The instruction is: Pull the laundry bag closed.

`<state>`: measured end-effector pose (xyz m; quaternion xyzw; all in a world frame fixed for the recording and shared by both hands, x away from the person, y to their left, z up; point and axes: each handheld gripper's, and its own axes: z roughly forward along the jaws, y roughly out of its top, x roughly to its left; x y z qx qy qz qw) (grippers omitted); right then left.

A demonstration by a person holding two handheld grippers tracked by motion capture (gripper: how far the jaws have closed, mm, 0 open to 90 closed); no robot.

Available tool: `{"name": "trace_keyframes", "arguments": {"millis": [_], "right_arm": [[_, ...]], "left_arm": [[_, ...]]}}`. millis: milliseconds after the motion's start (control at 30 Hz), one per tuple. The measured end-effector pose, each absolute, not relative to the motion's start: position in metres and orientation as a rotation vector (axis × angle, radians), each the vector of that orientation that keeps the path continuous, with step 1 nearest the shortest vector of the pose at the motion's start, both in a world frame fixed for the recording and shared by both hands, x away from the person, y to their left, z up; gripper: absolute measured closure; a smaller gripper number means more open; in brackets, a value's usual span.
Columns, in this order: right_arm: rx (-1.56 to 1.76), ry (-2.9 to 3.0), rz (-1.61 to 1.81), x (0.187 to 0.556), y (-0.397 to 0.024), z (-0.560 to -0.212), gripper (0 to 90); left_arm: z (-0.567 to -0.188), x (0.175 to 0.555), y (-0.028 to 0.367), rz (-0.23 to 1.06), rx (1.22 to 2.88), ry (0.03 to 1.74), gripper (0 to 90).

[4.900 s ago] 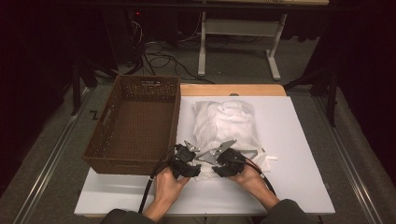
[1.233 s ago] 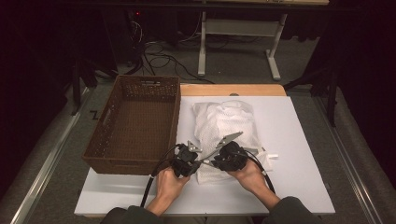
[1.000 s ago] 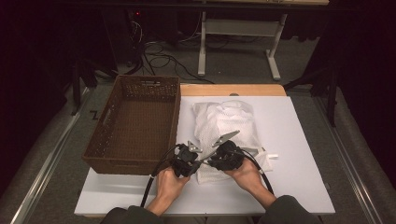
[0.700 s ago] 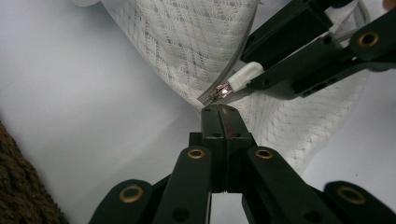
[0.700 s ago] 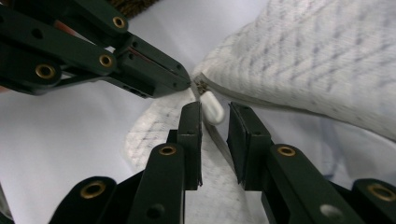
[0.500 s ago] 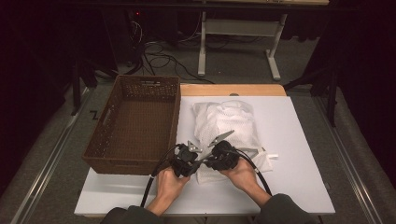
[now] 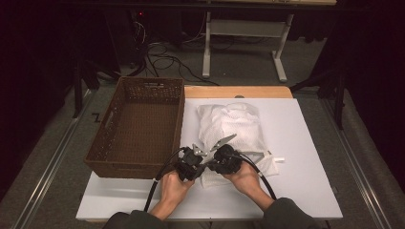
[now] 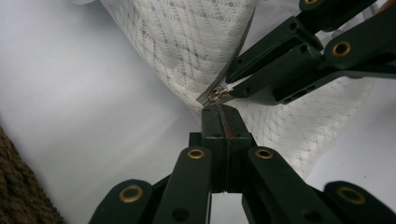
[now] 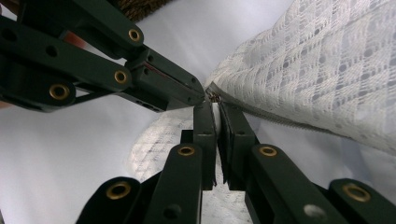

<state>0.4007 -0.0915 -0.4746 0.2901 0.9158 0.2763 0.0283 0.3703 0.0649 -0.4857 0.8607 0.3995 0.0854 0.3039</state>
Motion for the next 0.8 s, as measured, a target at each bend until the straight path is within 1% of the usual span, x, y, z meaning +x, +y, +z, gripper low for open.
{"name": "trace_keyframes", "arguments": {"millis": [100, 200, 333, 400, 600, 800], "right_arm": [[0.893, 2.824, 0.853, 0.4, -0.093, -0.472, 87.1], [0.861, 2.815, 0.868, 0.397, -0.095, -0.469, 87.1], [0.851, 2.818, 0.876, 0.397, -0.099, -0.467, 87.2], [0.869, 2.82, 0.885, 0.398, -0.1, -0.466, 87.2], [0.85, 2.82, 0.896, 0.396, -0.103, -0.462, 87.2], [0.843, 2.828, 0.898, 0.396, -0.104, -0.461, 87.2]], "left_arm": [[-0.486, 0.368, 0.064, 0.299, 2.293, 1.065, 89.6], [-0.485, 0.368, 0.063, 0.334, 2.293, 1.067, 87.8], [-0.485, 0.368, 0.063, 0.319, 2.289, 1.068, 76.5], [-0.485, 0.367, 0.061, 0.34, 2.305, 1.06, 71.1], [-0.488, 0.367, 0.057, 0.337, 2.326, 1.055, 60.6], [-0.489, 0.367, 0.054, 0.342, 2.334, 1.035, 53.7]]}}
